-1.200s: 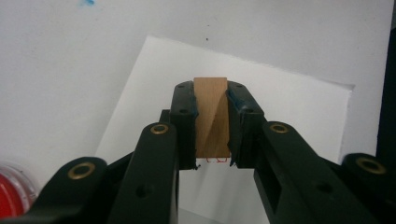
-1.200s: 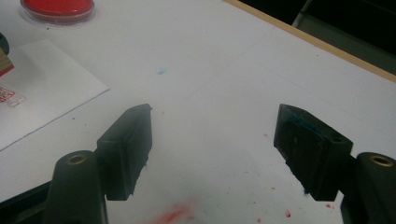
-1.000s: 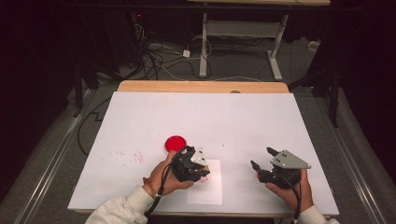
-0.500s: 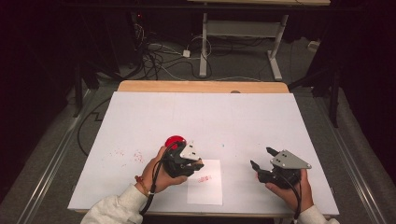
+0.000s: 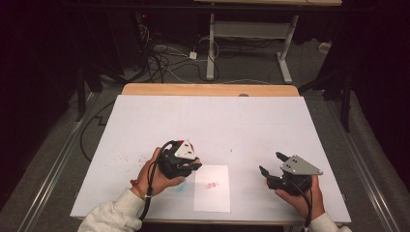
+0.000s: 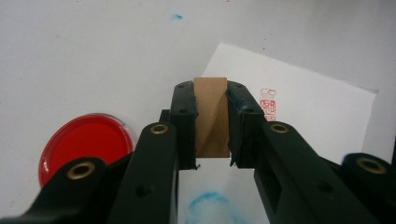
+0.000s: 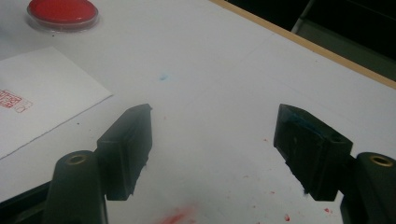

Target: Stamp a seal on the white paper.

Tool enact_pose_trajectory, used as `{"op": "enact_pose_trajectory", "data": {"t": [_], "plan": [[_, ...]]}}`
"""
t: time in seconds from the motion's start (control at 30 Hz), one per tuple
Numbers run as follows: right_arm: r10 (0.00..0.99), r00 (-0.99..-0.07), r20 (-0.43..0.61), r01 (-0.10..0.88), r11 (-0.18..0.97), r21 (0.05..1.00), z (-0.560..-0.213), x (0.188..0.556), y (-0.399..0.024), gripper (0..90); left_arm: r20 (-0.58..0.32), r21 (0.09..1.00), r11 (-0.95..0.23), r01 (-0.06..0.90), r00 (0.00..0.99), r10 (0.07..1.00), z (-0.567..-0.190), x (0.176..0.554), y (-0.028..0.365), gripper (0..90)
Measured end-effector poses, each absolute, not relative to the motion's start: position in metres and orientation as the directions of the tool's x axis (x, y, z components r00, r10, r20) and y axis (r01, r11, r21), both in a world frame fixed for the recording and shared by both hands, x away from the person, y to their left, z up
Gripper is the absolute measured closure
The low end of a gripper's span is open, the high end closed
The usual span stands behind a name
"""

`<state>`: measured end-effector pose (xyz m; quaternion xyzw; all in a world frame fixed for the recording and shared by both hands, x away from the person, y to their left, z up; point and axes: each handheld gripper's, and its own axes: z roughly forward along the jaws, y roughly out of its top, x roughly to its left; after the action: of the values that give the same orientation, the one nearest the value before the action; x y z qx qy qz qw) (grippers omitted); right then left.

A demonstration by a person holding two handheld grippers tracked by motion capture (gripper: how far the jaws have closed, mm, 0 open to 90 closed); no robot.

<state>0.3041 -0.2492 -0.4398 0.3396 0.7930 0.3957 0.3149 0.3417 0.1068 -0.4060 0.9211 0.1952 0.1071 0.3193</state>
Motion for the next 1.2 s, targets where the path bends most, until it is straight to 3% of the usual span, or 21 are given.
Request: {"op": "enact_pose_trajectory", "data": {"t": [1.2], "plan": [[0.781, -0.578, -0.236, 0.297, 0.471, 0.831, -0.443, 0.305, -0.246, 28.5, 0.005, 0.591, -0.661, 0.462, 0.818, 0.575, -0.43, 0.397, 0.14, 73.6]]}}
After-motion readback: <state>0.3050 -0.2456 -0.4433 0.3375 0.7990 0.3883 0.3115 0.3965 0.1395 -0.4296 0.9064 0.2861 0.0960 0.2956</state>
